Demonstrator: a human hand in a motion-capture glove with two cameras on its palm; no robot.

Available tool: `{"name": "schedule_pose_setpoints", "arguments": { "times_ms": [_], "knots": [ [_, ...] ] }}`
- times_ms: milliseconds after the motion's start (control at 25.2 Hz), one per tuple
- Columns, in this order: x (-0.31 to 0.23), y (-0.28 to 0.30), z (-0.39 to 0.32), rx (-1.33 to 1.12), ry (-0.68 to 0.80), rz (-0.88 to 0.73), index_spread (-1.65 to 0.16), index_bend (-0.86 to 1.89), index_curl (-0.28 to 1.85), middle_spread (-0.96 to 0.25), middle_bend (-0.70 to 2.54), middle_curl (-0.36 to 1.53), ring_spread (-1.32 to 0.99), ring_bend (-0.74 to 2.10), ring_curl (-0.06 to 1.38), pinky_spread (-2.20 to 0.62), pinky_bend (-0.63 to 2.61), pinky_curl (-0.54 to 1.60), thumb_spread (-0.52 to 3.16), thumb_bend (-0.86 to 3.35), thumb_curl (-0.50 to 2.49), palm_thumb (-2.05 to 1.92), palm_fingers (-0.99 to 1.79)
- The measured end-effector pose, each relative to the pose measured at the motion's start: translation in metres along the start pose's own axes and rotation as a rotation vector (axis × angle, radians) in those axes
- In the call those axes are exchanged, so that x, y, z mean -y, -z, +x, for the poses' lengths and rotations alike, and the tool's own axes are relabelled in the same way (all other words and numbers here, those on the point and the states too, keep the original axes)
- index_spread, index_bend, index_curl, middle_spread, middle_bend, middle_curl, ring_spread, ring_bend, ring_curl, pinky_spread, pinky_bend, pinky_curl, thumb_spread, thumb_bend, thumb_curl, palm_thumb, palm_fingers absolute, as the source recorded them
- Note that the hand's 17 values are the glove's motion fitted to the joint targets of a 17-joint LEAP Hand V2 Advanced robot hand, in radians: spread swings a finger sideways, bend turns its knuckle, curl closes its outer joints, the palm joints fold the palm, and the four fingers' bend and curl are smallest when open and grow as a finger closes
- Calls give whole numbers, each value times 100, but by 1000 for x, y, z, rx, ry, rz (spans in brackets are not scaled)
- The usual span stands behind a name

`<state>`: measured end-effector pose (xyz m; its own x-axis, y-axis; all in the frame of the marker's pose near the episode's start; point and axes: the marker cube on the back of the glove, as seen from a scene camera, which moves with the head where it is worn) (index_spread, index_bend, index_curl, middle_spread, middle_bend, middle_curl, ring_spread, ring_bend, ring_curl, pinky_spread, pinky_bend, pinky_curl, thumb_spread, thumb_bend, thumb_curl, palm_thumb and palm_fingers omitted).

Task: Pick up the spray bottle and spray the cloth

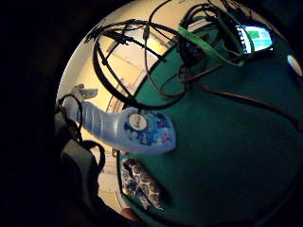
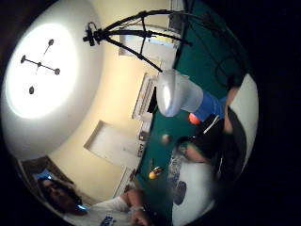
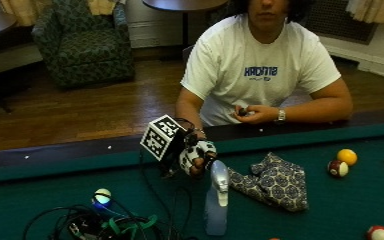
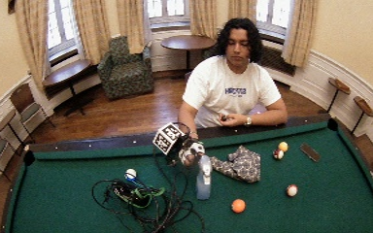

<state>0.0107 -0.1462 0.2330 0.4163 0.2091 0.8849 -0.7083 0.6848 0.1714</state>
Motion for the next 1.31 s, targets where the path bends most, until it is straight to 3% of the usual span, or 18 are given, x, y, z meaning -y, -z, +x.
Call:
{"name": "schedule_pose_setpoints", "arguments": {
  "times_ms": [437,714,1072,1310],
  "knots": [
    [-6,1,13,31,-10,37,-25,78,58,-24,80,70,-21,102,63,-15,92,66,59,1,64,110,133],
    [-10,1,19,34,-10,11,-25,55,56,-21,75,69,-21,101,64,-17,100,69,56,-5,64,97,115],
    [-9,-2,22,58,-18,-95,-26,40,52,-21,58,61,-20,83,57,-22,83,62,53,-4,67,93,112],
    [-11,-21,19,71,6,-171,-29,22,48,-19,39,53,-18,72,51,-20,65,53,70,-3,64,89,88]
  ]
}}
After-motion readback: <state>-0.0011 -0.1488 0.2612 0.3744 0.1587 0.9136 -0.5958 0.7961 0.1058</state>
